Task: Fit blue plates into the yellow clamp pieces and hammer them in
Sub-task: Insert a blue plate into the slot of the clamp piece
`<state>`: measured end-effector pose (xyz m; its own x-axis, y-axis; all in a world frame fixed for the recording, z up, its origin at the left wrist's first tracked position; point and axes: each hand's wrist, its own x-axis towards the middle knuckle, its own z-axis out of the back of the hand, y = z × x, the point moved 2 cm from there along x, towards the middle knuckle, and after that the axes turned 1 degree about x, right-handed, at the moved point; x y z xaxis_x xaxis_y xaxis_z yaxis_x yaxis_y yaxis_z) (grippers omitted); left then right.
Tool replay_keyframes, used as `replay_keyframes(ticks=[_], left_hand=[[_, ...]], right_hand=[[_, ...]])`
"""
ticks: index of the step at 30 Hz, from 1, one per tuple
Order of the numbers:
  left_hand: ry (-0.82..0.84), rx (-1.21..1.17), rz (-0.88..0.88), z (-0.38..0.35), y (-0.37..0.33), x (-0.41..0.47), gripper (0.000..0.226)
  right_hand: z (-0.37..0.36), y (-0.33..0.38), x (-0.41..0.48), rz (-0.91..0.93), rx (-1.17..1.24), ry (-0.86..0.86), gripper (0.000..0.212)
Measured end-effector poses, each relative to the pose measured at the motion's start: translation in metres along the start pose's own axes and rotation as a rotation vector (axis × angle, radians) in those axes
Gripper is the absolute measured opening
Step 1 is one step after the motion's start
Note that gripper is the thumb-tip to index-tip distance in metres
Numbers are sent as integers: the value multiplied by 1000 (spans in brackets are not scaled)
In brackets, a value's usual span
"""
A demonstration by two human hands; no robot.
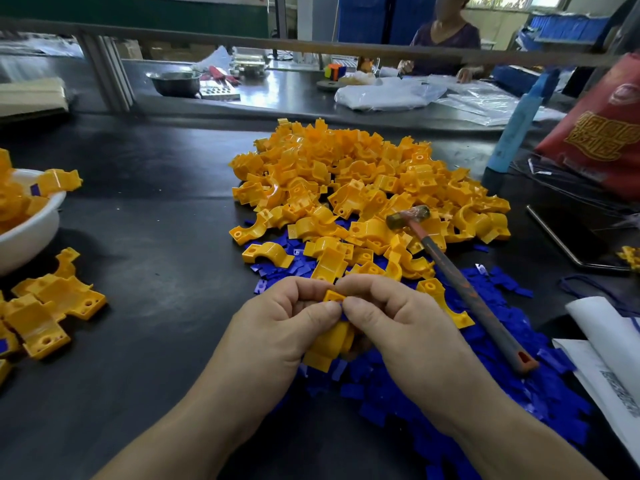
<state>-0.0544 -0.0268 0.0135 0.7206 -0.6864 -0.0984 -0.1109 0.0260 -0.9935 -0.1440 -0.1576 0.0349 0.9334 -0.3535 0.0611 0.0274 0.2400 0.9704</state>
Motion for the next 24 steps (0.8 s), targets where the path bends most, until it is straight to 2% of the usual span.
replay_keyframes(ticks=[3, 6, 9, 18, 24], left_hand=[[-3, -19, -24, -1, 0, 0, 36], [-8, -39, -35, -1, -1, 0, 38], [-29, -41, -40, 0, -2, 0, 32], [21, -102, 11, 1, -2, 0, 31], [34, -139, 29, 1, -1, -1, 20]], right_hand=[[-1, 1, -2, 55, -15, -28, 20], [-5, 5, -4, 216, -239, -99, 20], [-8, 7, -5, 288, -328, -127, 17], [-5, 7, -6, 259, -221, -137, 19], [-2, 9, -7, 273, -211, -95, 22]])
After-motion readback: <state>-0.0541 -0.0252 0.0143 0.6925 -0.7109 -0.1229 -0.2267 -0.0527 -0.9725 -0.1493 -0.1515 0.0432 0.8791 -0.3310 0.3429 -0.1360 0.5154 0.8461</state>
